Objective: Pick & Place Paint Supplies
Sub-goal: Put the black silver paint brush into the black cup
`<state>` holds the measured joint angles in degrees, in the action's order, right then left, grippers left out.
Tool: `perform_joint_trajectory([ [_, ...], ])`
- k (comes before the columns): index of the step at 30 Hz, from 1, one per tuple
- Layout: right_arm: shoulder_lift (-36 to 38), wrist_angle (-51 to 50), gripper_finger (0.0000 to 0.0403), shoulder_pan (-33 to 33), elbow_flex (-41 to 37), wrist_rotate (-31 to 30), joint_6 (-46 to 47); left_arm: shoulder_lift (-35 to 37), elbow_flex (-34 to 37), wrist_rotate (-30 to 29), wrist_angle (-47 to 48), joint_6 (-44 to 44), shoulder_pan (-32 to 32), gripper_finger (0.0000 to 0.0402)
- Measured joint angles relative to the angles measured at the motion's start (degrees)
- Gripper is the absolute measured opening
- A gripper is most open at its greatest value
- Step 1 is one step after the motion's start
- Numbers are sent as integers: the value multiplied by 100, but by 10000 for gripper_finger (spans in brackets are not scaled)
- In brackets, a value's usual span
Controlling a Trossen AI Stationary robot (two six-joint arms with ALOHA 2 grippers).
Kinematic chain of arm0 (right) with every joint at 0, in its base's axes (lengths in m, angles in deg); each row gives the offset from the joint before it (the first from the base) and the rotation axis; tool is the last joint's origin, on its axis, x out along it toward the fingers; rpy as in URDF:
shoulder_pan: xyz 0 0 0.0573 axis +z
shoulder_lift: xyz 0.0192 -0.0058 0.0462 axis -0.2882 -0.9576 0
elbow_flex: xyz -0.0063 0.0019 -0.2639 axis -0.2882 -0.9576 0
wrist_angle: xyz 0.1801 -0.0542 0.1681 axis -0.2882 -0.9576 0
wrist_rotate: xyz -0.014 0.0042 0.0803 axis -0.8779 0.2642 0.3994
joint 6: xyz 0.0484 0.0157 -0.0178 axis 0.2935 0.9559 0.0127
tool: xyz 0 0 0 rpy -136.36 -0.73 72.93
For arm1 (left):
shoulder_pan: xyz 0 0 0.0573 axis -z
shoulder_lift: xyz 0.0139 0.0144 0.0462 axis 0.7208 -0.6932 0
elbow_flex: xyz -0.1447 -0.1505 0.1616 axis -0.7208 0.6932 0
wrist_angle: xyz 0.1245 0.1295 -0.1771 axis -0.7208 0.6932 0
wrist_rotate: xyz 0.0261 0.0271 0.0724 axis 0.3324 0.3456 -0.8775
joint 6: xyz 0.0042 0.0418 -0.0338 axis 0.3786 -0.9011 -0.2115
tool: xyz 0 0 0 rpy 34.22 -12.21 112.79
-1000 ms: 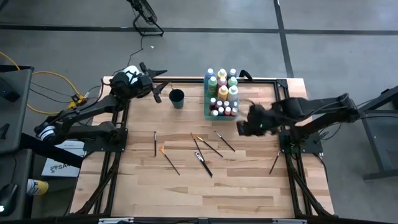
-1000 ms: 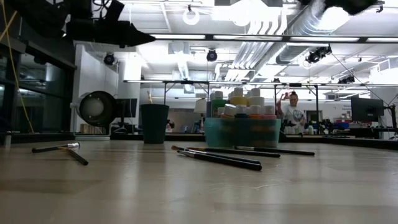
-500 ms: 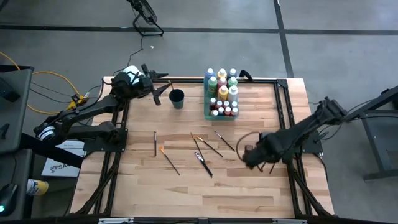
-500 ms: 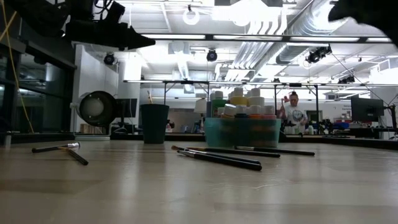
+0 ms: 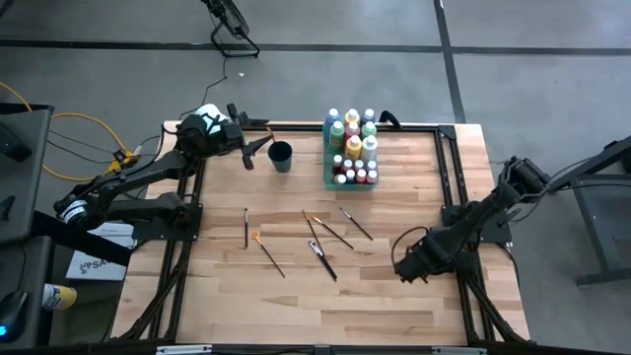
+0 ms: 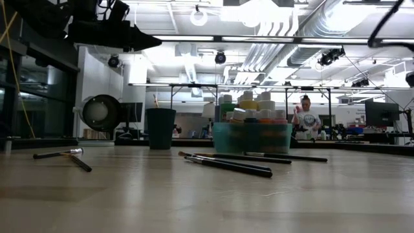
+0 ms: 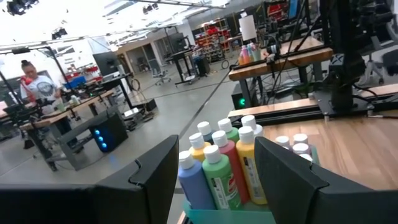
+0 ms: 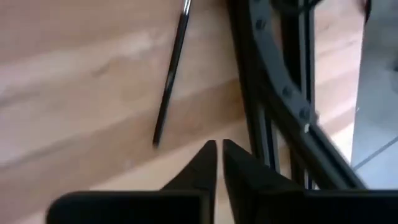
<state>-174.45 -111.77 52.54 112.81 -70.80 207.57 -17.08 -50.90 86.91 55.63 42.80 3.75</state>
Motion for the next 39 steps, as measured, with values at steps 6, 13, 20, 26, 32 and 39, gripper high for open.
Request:
perform_joint_trajectory([
  [6, 0, 492, 4, -4, -533, -83, -16, 0, 0, 16, 31, 27, 0, 203],
  [13, 2, 718, 3, -163, -1069, -214, -44, 0, -2, 14, 35, 131, 0, 203],
  [20, 2, 981, 3, -426, -1543, -465, -102, 0, -2, 12, 33, 137, 0, 203],
  [26, 26, 1503, 3, -647, -1914, -501, -150, 0, -2, 10, 33, 155, 0, 203],
  [32, 15, 1378, 3, -840, -1949, -860, -347, 0, -2, 5, 33, 162, 2, 203],
  [39, 11, 1611, 3, -1054, -1953, -1257, -902, 0, -2, -3, 35, 166, 0, 203],
])
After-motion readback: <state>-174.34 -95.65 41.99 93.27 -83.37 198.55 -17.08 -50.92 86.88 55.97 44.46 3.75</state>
